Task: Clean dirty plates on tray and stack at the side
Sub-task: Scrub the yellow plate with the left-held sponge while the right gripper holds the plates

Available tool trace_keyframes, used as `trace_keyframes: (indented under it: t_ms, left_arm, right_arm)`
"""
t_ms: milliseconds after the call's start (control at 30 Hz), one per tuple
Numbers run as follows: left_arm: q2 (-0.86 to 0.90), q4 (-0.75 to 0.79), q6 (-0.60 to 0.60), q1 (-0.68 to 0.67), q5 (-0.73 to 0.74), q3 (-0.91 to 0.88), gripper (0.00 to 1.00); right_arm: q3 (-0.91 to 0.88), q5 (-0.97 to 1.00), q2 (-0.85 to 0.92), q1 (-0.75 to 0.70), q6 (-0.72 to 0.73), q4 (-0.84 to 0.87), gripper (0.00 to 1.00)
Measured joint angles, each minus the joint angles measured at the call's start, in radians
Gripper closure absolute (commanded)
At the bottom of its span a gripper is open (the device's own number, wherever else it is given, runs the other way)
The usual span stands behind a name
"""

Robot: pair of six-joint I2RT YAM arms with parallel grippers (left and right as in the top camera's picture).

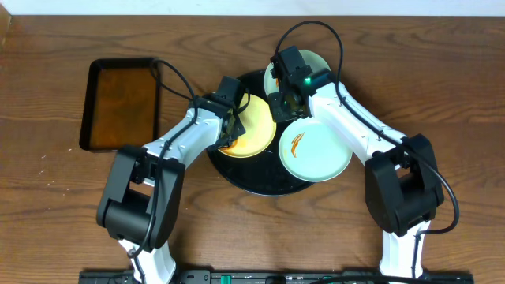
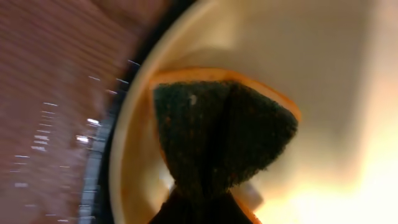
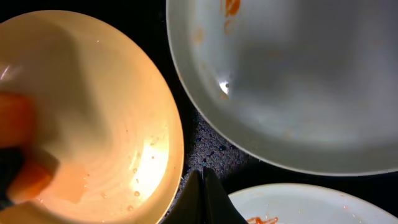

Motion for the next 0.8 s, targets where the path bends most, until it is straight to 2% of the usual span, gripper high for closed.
trace_keyframes:
  t_ms: [200, 333, 500, 633, 800]
  left_arm:
    - [-0.042, -0.026, 0.020, 0.000, -0.147, 0.000, 0.92]
    - [-0.080, 0.001, 0.023, 0.002, -0.181, 0.000, 0.92]
    - [-0.089, 0.094, 0.023, 0.001, -0.033, 0.000, 0.93]
    - [-0.074, 0.131, 0.023, -0.019, 0.100, 0.000, 0.93]
    - [-0.005, 0.119, 0.023, -0.047, 0.164, 0.000, 0.93]
  right_arm:
    - [0.000, 0.000, 0.000, 0.000, 0.000, 0.001, 0.99]
    - [0.000, 0.000, 0.000, 0.000, 0.000, 0.005, 0.99]
    - [0.000, 0.000, 0.000, 0.000, 0.001, 0.009, 0.94]
    - [0.000, 0.000, 0.000, 0.000, 0.003, 0.010, 0.96]
    - [0.000, 0.000, 0.000, 0.000, 0.005, 0.004, 0.98]
